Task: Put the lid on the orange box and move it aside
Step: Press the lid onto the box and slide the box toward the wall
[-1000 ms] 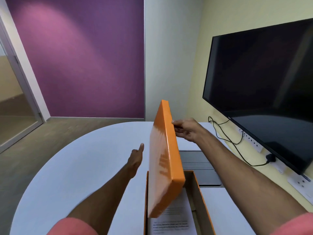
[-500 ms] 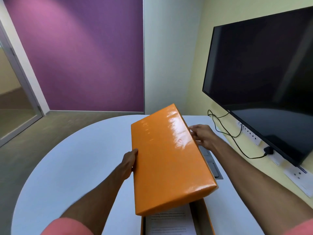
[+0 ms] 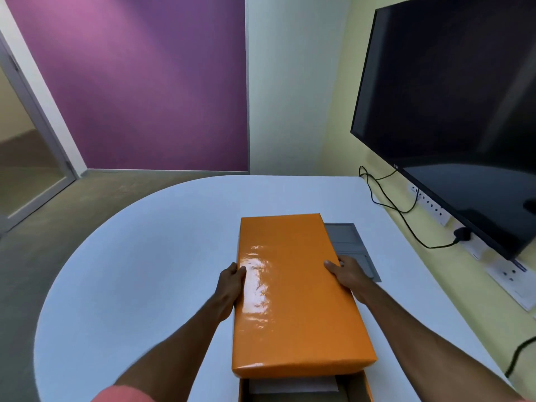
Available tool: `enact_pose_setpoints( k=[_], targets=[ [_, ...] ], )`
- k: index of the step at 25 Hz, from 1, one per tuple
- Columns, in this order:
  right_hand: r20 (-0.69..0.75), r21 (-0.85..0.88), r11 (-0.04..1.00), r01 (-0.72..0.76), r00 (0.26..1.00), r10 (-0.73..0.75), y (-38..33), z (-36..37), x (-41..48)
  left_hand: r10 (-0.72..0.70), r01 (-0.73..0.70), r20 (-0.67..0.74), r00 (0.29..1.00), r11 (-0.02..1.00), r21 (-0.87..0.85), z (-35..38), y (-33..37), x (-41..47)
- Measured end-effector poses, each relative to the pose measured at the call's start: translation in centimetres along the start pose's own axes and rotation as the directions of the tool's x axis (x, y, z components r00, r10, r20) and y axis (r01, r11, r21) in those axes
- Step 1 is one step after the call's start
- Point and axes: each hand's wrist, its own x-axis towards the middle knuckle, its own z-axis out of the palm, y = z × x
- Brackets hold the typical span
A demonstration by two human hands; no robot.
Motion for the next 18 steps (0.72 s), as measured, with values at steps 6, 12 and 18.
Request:
enact_pose_setpoints(
  k=[6,12,18],
  targets=[
    [0.010,-0.090,0.993,-0.071,0.997,0.072,3.2,0.8,-0.4,-0.102,0.100,0.016,0.995,0.991,0.085,0.8,-2.1,-0.6],
    [-0.036,-0.127,0.984,-0.126,0.992,0.122,4.4,0.7,-0.9,-0.157,0.154,0.013,0.987,0.980,0.129,1.9,-3.1,-0.7],
    [-0.015,-0.143,0.967,-0.212,0.977,0.212,6.2,1.3,-1.5,-0.148,0.145,0.005,0.989,0.975,0.167,1.8,-3.9,-1.0]
  ],
)
